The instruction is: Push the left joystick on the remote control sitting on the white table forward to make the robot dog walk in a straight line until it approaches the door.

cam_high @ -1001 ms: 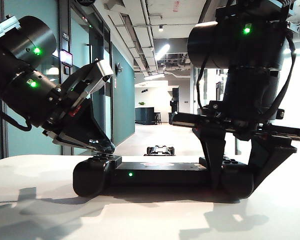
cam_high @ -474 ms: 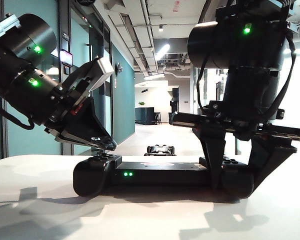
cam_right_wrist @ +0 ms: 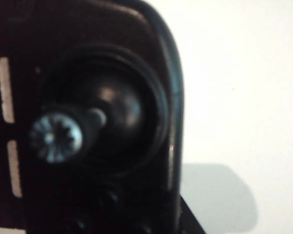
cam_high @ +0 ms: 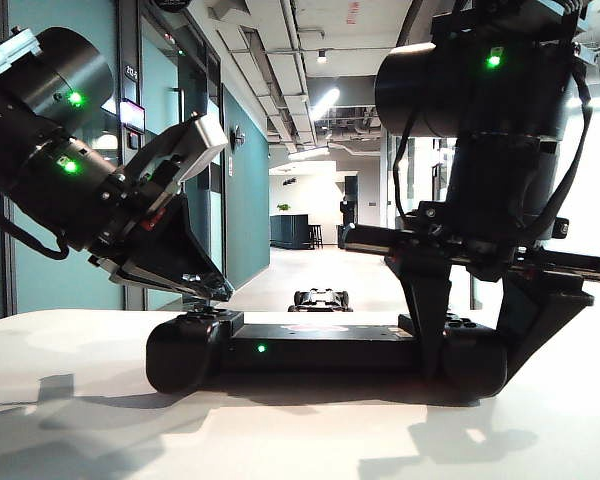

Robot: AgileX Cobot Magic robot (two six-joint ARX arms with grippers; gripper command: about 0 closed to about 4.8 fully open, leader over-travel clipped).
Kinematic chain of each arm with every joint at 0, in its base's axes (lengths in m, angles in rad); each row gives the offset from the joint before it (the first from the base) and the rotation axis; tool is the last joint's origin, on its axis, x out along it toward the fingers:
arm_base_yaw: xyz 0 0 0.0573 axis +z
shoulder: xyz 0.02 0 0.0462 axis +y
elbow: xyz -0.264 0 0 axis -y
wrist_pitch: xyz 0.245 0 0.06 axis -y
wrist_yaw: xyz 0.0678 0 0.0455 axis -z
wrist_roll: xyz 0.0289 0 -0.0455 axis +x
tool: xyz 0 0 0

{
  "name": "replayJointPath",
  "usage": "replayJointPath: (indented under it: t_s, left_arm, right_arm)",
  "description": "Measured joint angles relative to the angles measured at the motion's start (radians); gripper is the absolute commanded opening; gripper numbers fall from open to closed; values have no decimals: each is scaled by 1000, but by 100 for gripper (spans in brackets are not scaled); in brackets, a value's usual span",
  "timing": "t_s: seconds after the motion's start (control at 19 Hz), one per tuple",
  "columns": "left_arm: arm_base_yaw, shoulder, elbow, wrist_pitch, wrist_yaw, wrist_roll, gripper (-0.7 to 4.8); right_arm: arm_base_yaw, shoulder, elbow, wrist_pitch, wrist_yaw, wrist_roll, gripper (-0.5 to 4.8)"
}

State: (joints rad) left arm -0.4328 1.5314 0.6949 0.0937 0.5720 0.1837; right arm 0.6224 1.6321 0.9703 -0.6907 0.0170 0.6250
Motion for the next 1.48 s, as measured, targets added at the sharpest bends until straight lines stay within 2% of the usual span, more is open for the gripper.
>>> replayJointPath:
  t_s: [1.48]
  left_arm:
    - [0, 12, 0, 19, -1, 0, -5]
  right_arm:
    - [1, 0, 0, 0, 1, 0, 201]
